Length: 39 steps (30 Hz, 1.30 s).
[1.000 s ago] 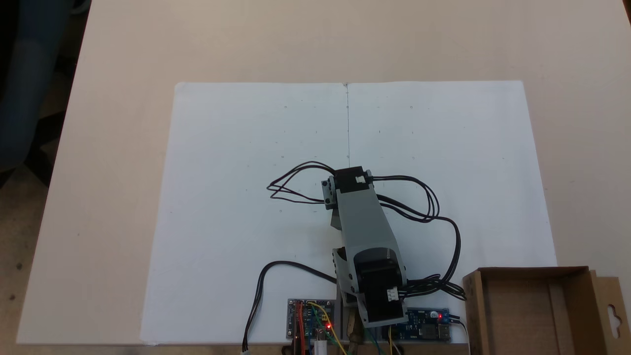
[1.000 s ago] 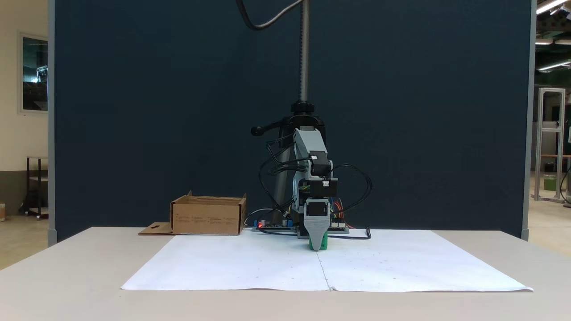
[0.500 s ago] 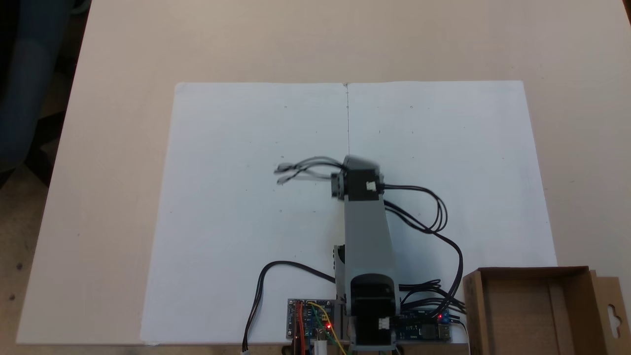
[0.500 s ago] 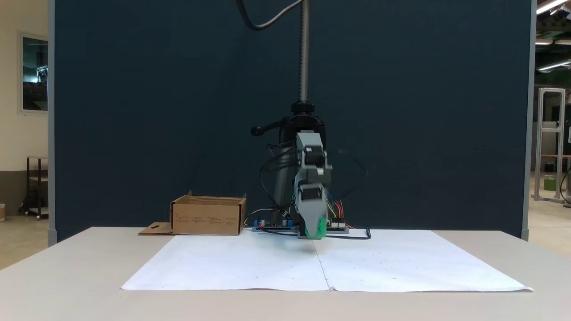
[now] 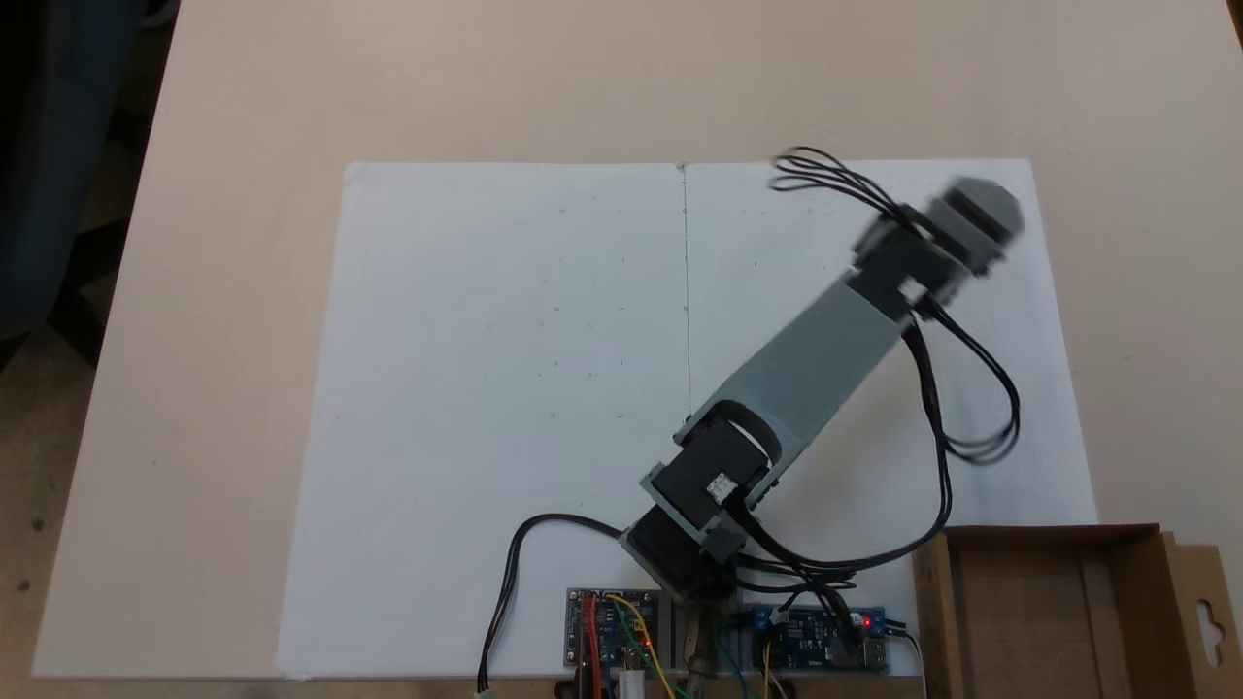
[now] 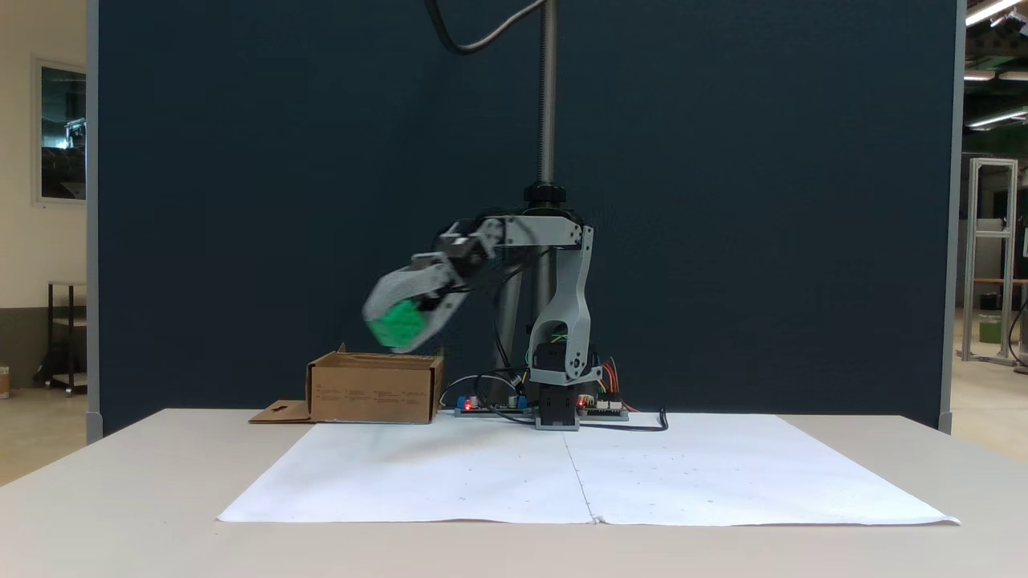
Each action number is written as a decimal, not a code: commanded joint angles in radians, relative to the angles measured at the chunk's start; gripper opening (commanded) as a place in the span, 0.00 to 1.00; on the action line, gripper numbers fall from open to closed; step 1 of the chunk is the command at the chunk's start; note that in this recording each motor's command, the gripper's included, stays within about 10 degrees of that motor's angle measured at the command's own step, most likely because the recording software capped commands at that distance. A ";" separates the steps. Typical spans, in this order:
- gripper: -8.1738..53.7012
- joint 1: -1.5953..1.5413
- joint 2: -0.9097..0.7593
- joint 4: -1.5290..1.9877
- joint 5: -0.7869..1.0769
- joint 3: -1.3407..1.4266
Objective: Grasp a green dice and put it in the bin.
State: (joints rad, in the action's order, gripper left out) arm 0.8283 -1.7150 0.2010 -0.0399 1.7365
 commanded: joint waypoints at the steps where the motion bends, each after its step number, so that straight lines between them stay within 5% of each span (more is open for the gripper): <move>1: 0.32 0.120 -0.015 0.020 0.080 -0.074; 10: 0.32 0.739 -0.017 0.534 0.216 -0.252; 28: 0.32 0.907 0.127 0.517 0.314 -0.252; 29: 0.34 0.911 0.137 0.512 0.314 -0.252; 32: 0.64 0.922 0.158 0.512 0.314 -0.252; 35: 0.80 0.934 0.170 0.512 0.293 -0.252; 39: 0.81 0.940 0.169 0.492 0.258 -0.252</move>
State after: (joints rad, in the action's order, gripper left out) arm 1.7533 -1.5278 0.7394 0.2025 1.5386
